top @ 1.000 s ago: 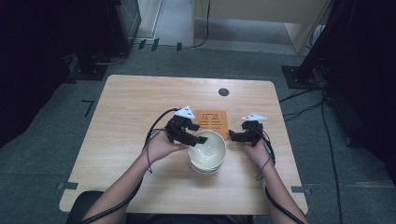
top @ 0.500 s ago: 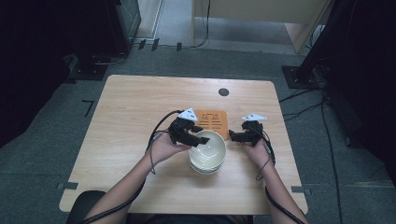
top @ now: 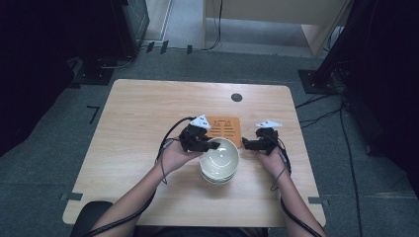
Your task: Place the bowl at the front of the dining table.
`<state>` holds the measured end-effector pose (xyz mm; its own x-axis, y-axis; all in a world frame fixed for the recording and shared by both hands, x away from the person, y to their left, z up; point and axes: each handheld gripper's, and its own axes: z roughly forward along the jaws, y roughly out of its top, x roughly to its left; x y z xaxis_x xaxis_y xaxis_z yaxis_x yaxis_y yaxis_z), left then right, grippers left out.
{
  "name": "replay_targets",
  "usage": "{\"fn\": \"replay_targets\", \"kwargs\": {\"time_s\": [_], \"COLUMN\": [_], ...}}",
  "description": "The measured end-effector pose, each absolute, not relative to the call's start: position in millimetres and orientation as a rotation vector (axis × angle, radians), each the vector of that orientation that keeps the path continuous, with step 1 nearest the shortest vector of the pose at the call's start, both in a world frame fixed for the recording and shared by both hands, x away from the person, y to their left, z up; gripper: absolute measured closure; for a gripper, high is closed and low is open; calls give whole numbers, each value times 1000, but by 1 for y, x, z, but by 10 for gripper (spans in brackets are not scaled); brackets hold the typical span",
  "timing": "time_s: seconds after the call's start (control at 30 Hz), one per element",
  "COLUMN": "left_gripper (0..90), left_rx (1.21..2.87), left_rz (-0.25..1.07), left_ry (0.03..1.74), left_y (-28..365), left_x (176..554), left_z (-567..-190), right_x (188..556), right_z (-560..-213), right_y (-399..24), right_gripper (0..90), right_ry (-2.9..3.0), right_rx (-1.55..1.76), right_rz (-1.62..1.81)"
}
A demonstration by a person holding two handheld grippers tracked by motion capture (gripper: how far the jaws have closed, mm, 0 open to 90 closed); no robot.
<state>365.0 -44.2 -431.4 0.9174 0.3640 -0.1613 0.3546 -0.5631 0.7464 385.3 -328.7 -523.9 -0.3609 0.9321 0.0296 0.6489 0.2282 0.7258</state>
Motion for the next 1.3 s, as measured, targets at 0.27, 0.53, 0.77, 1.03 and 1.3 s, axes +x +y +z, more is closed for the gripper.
{"fn": "replay_targets", "kwargs": {"time_s": [0.27,0.53,0.77,1.03,1.3], "left_gripper": [819,827,830,831,831], "left_rx": [2222,2218,2217,2206,2201], "left_rz": [4,2,-35,-74,-81], "left_ry": [525,533,543,546,551], "left_y": [-44,-42,-40,-40,-37], "left_x": [365,365,367,367,369], "left_z": [-432,-432,-430,-430,-428], "right_x": [385,385,385,385,385], "right_z": [-524,-524,-524,-524,-524], "right_y": [-329,-329,-329,-329,-329], "right_gripper": [83,83,83,83,83], "right_ry": [2094,2094,2094,2094,2095], "right_rx": [1456,1457,1456,1456,1455], "right_rz": [927,926,927,928,927]}}
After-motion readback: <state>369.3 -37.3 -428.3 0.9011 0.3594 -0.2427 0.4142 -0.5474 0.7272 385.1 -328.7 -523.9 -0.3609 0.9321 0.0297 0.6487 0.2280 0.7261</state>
